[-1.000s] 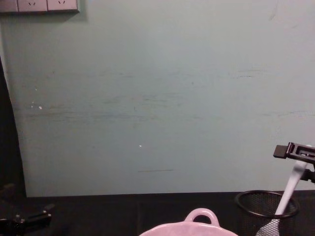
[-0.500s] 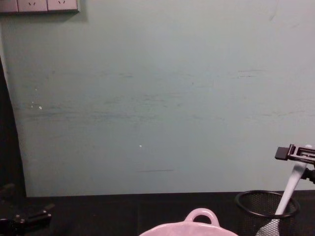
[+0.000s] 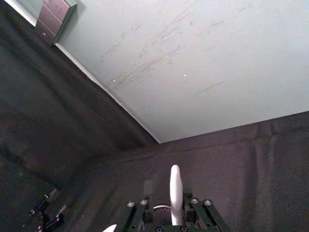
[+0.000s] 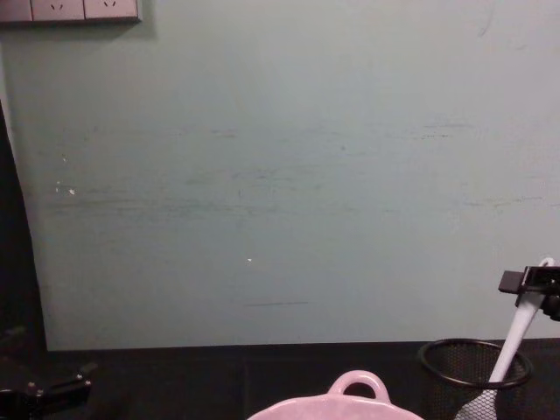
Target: Use the one hand to pick up the spoon and stir the clear water in the bowl.
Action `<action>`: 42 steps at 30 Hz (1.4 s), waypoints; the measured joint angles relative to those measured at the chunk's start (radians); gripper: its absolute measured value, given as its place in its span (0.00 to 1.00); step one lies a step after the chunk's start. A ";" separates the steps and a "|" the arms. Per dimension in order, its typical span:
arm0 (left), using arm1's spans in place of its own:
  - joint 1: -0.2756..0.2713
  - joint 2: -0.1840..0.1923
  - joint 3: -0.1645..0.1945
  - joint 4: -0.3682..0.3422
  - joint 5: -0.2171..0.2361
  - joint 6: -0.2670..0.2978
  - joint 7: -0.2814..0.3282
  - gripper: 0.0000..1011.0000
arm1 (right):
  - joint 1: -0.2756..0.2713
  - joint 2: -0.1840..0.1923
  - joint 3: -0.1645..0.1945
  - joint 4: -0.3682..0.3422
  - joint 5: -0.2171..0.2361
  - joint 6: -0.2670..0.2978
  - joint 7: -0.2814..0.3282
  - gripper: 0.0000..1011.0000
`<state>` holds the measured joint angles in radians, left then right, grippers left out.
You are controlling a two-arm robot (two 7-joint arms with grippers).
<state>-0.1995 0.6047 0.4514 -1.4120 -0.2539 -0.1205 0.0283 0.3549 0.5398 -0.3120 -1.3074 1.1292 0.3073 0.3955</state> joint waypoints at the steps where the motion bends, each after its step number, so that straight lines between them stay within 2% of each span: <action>1: 0.000 0.000 0.000 0.000 0.000 0.000 0.000 0.99 | 0.000 0.000 0.000 0.000 0.000 0.000 0.000 0.34; 9: 0.000 0.000 0.000 0.000 0.000 0.000 0.000 0.99 | 0.000 0.000 0.000 0.000 0.000 0.000 -0.002 0.13; 23: 0.000 0.000 0.000 0.000 0.000 0.000 0.000 0.99 | 0.000 0.000 0.000 0.000 0.000 0.000 -0.001 0.12; 32: 0.000 0.000 0.000 0.000 0.000 0.000 0.000 0.99 | 0.019 0.073 -0.024 -0.083 -0.040 -0.026 -0.012 0.12; 42: 0.000 0.000 0.000 0.000 0.000 0.000 0.000 0.99 | 0.107 0.160 -0.067 -0.188 -0.091 0.022 -0.040 0.12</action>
<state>-0.1995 0.6047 0.4514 -1.4120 -0.2539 -0.1205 0.0283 0.4616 0.6998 -0.3787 -1.4955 1.0385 0.3295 0.3558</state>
